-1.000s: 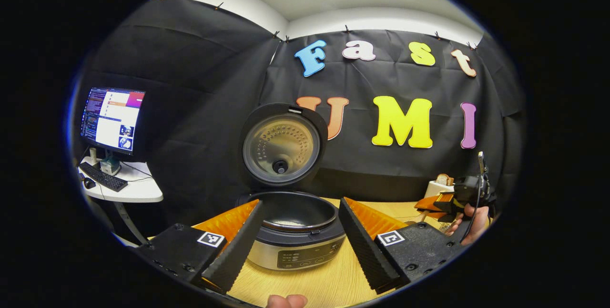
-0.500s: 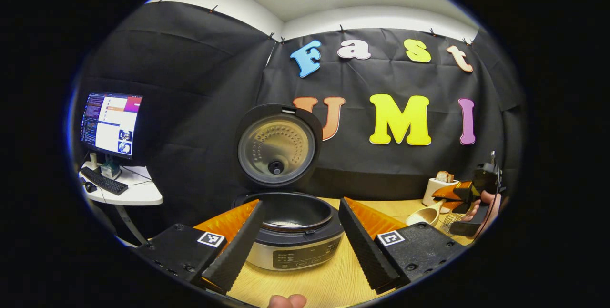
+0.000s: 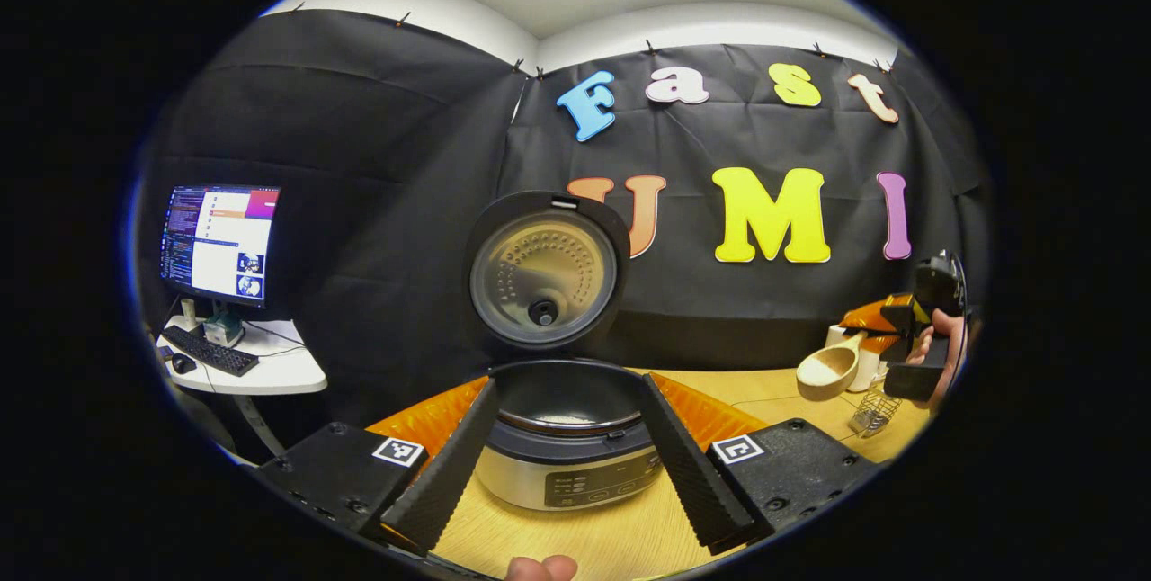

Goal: Close the left gripper, press the button to open the rice cooker; take a wooden spoon from the chopstick holder with the right hand, scoop a spoonful of rice and pour it into the rice cooker, then put the wooden spoon back into the chopstick holder.

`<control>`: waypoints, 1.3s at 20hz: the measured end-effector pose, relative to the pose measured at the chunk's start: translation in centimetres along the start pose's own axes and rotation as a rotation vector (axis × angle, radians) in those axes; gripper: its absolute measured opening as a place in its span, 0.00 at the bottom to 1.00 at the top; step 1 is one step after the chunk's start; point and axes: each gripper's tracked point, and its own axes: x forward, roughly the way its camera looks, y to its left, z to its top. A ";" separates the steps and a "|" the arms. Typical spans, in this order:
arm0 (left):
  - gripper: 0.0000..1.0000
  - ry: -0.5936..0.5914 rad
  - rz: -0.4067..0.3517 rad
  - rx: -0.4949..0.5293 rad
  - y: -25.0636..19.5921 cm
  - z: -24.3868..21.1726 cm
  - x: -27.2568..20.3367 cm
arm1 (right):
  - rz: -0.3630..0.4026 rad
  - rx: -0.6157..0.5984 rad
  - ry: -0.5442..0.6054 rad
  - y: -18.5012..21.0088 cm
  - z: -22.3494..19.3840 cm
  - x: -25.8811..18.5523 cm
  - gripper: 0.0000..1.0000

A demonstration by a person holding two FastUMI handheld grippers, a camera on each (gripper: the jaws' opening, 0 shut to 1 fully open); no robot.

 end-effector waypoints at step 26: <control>1.00 0.040 0.076 0.041 7.1 -0.7 -0.5 | 0.145 -0.464 0.149 17.5 -19.7 12.1 0.00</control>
